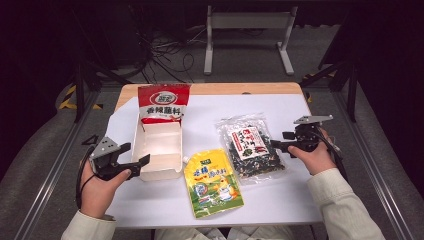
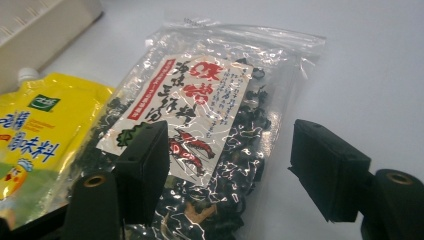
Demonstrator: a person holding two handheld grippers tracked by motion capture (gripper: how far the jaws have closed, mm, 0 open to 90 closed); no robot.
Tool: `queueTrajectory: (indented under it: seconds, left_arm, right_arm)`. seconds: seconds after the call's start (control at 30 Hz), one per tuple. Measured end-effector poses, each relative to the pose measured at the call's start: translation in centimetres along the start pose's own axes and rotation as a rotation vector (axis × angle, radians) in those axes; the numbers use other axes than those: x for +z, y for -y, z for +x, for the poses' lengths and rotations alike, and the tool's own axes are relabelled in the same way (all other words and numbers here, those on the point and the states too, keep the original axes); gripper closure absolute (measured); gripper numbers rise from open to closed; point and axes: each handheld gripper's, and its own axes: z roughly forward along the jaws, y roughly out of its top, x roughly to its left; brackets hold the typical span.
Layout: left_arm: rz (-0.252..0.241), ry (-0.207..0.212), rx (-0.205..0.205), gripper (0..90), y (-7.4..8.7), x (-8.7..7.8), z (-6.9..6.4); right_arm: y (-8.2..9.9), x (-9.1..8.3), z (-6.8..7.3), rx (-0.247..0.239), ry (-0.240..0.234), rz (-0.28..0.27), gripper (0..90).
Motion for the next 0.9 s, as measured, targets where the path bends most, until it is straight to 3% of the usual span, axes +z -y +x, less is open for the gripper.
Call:
queueTrajectory:
  seconds: [0.4, 0.57, 0.9]
  left_arm:
    - [0.024, 0.036, 0.004, 19.0, 0.6, 0.3, -0.8]
    - [0.028, 0.032, 0.006, 18.9, 0.7, 0.3, -1.0]
    - [0.028, 0.067, 0.026, 18.1, 0.9, 0.7, -1.3]
  right_arm:
    - [-0.3, 2.7, -0.9, 0.052, 0.047, 0.067, 30.2]
    - [-0.6, 3.5, -1.3, 0.088, 0.07, 0.086, 31.3]
    - [-0.5, 5.3, -2.1, 0.118, 0.082, 0.128, 32.3]
